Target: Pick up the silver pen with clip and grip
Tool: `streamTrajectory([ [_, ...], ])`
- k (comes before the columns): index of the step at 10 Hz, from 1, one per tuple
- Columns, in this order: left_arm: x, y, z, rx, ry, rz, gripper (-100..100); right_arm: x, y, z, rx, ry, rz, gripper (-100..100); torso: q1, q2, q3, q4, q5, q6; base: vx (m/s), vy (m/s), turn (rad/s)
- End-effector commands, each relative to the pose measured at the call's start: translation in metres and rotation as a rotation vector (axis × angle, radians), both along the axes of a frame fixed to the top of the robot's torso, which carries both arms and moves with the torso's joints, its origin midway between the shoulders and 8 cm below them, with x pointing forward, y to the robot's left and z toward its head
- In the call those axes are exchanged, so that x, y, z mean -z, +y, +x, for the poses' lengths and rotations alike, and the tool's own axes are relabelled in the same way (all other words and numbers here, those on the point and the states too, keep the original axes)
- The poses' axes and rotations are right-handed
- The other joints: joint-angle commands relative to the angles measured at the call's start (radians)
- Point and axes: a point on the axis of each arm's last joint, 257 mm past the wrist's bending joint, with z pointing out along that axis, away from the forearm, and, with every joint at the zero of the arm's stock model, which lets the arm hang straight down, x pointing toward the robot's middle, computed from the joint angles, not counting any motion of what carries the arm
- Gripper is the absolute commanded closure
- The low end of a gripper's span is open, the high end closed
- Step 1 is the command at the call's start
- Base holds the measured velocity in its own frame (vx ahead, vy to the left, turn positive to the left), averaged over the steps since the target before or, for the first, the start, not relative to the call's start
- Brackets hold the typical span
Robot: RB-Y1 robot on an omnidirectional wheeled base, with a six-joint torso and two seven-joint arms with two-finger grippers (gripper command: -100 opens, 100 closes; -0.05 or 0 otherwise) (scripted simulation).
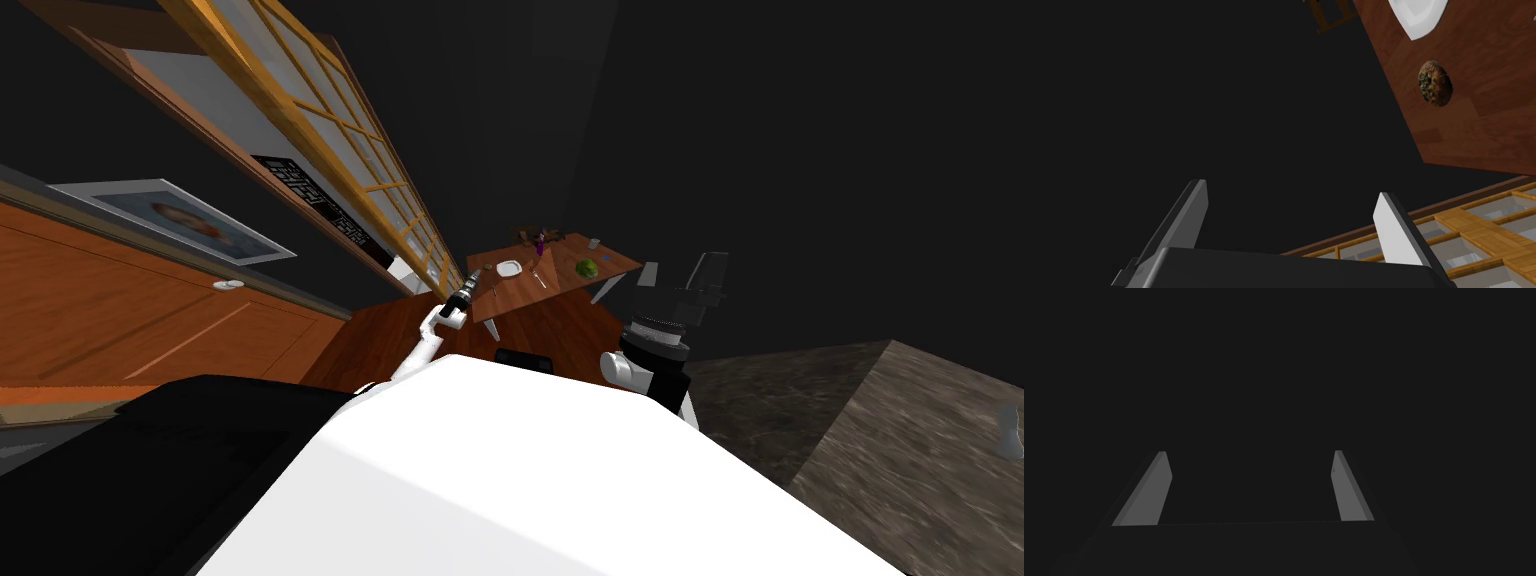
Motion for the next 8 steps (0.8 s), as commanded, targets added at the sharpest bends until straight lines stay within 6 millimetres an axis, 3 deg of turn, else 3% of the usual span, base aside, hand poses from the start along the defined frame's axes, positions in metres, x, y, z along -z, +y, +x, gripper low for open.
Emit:
streamTrajectory([
  [1, 0.016, 0.009, 0.01, -0.007, 0.06, 0.052, -100, 0.0, 0.0, 0.0, 0.0, 0.0, 0.0, 0, 0.0, 0.0, 0.0, 0.0, 0.0, 0.0, -0.003, -0.043, -0.101],
  [5, 0.053, 0.033, 0.018, -0.04, 0.187, 0.119, -100, 0.0, 0.0, 0.0, 0.0, 0.0, 0.0, 0, 0.0, -0.001, 0.0, 0.0, 0.0, 0.0, 0.004, -0.023, -0.064],
  [8, 0.067, 0.045, 0.02, -0.053, 0.242, 0.15, -100, 0.0, 0.0, 0.0, 0.0, 0.0, 0.0, 0, 0.001, -0.001, 0.0, 0.0, 0.0, 0.0, 0.004, -0.012, -0.071],
])
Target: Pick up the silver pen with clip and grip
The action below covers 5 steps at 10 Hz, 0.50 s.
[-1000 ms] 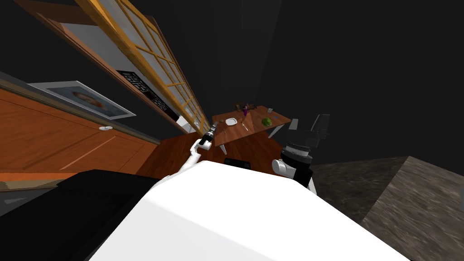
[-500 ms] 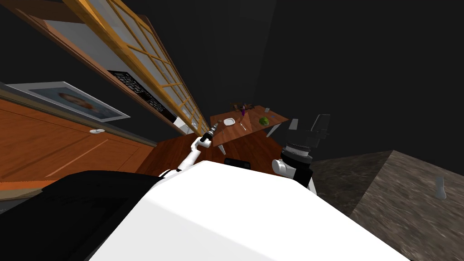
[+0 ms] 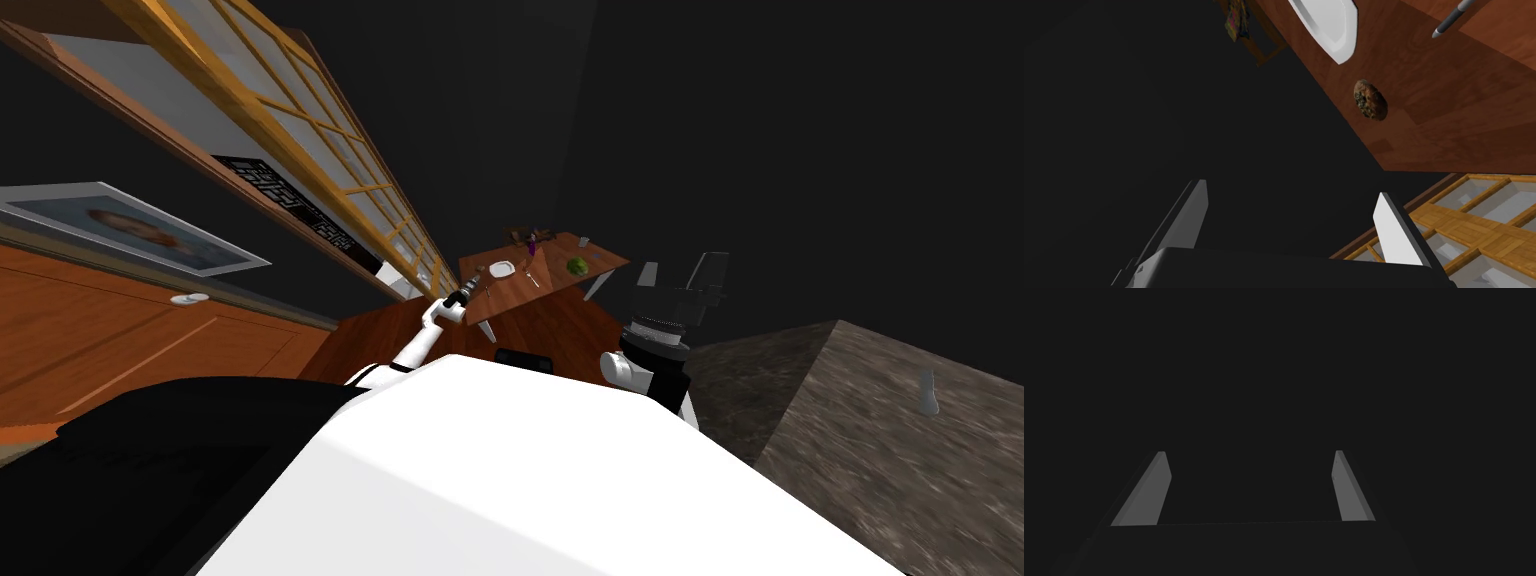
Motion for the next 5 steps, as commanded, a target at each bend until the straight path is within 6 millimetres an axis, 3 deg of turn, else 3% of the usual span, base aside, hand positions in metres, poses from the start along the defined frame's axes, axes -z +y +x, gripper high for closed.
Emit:
streamTrajectory([
  [1, 0.016, 0.014, 0.001, -0.017, 0.063, 0.035, -100, 0.0, 0.0, 0.0, 0.0, 0.0, 0.0, 0, 0.0, 0.0, 0.0, 0.0, 0.0, 0.0, 0.01, -0.012, -0.113],
  [2, 0.016, 0.014, 0.001, -0.017, 0.063, 0.035, -100, 0.0, 0.0, 0.0, 0.0, 0.0, 0.0, 0, 0.0, 0.0, 0.0, 0.0, 0.0, 0.0, 0.009, -0.007, -0.057],
  [5, 0.042, 0.036, 0.001, -0.044, 0.165, 0.087, -100, 0.0, 0.0, 0.0, 0.0, 0.0, 0.0, 0, 0.0, 0.0, 0.0, 0.0, 0.0, 0.0, 0.011, -0.004, -0.112],
])
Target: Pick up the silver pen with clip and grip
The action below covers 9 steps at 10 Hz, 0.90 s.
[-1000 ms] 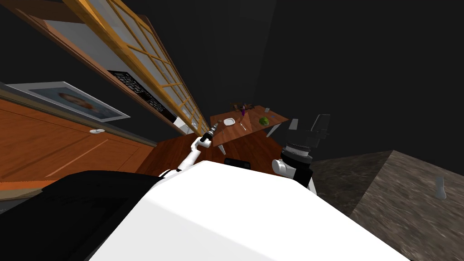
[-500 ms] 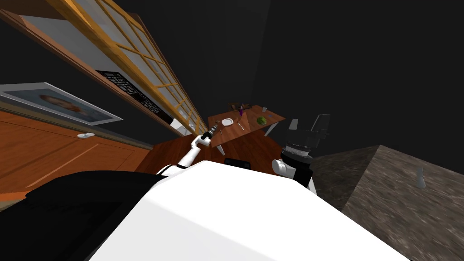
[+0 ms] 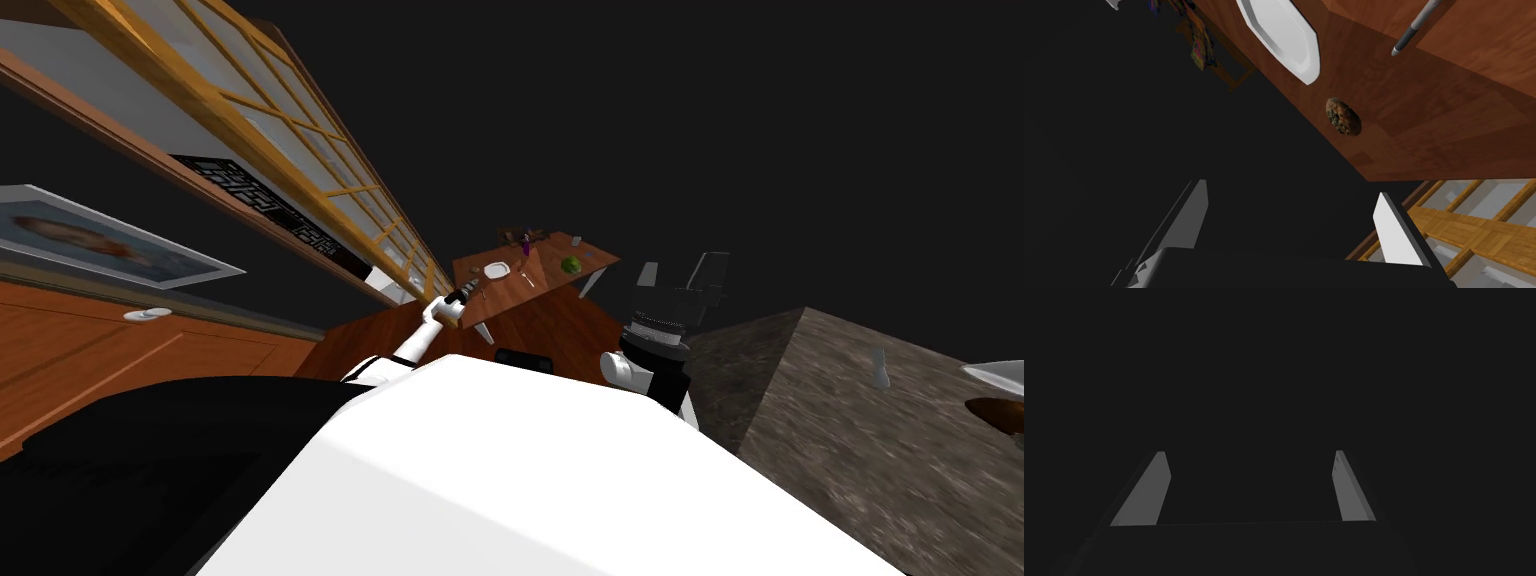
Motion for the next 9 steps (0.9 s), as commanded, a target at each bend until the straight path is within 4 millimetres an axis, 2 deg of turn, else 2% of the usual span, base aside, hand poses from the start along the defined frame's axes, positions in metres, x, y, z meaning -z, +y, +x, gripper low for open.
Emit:
streamTrajectory([
  [1, 0.009, 0.01, 0.0, -0.011, 0.032, 0.015, -100, 0.0, 0.0, 0.0, 0.0, 0.0, 0.0, 0, 0.0, 0.0, 0.0, 0.0, 0.0, 0.0, 0.01, 0.002, -0.074],
  [5, 0.05, 0.044, -0.012, -0.059, 0.189, 0.075, -100, 0.0, 0.0, 0.0, 0.0, 0.0, 0.0, 0, 0.001, -0.001, 0.0, 0.0, 0.0, -0.001, 0.021, 0.01, -0.147],
  [7, 0.064, 0.055, -0.018, -0.076, 0.241, 0.09, -100, 0.0, 0.0, 0.0, 0.0, 0.0, 0.0, 0, 0.001, -0.001, -0.001, 0.0, 0.0, 0.0, 0.022, 0.023, -0.176],
  [9, 0.086, 0.071, -0.031, -0.1, 0.333, 0.114, -100, 0.0, 0.0, 0.0, 0.0, 0.0, 0.0, 0, 0.002, 0.0, 0.0, 0.0, 0.0, 0.0, 0.022, 0.025, -0.191],
])
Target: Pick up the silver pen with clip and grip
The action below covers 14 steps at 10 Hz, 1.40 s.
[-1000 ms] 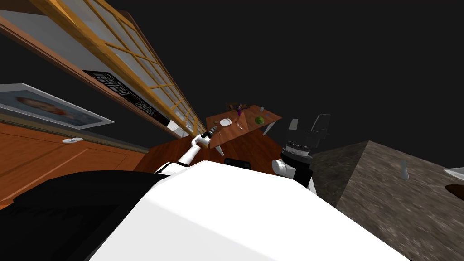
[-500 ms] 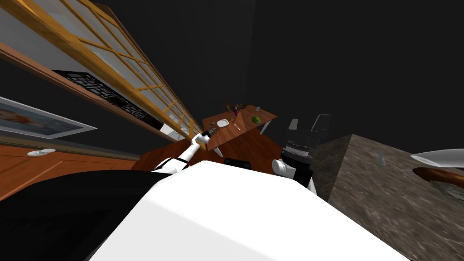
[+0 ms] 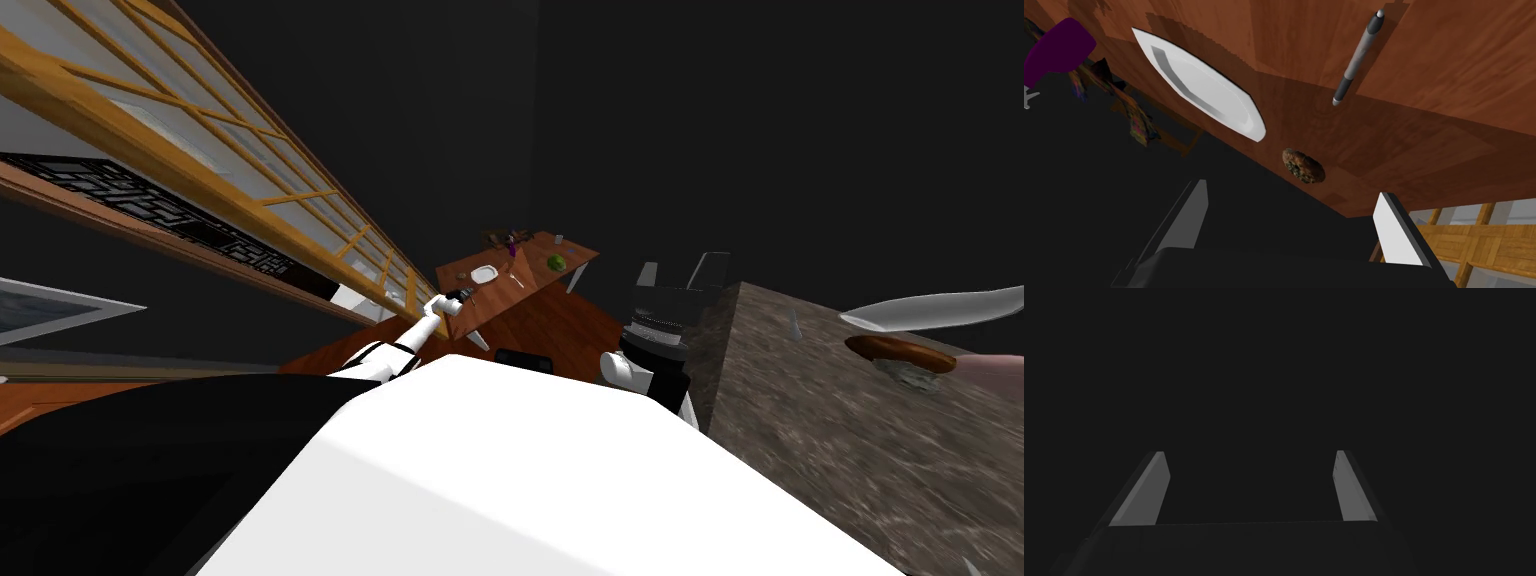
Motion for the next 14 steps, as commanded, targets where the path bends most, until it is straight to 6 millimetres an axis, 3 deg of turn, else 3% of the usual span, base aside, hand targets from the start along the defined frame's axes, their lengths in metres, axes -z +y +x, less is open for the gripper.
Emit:
streamTrajectory([
  [1, 0.012, 0.008, -0.008, -0.015, 0.039, 0.009, -100, 0.0, 0.0, 0.0, 0.0, 0.0, 0.0, 0, 0.0, 0.0, 0.0, 0.0, 0.0, 0.0, 0.019, 0.033, -0.101],
  [4, 0.036, 0.023, -0.026, -0.045, 0.133, 0.025, -100, 0.0, 0.0, 0.0, 0.0, 0.0, 0.0, 0, 0.0, 0.0, 0.0, 0.0, 0.0, 0.0, 0.017, 0.036, -0.172],
  [8, 0.075, 0.045, -0.064, -0.096, 0.299, 0.046, -100, 0.0, 0.0, 0.0, 0.0, 0.0, 0.0, 0, 0.001, 0.0, 0.0, 0.0, 0.0, 0.0, 0.024, 0.045, -0.214],
  [14, 0.097, 0.063, -0.095, -0.135, 0.419, 0.063, -100, 0.0, 0.0, 0.0, 0.0, 0.0, 0.0, 0, 0.0, 0.001, 0.0, 0.0, 0.0, -0.001, 0.012, 0.031, -0.108],
])
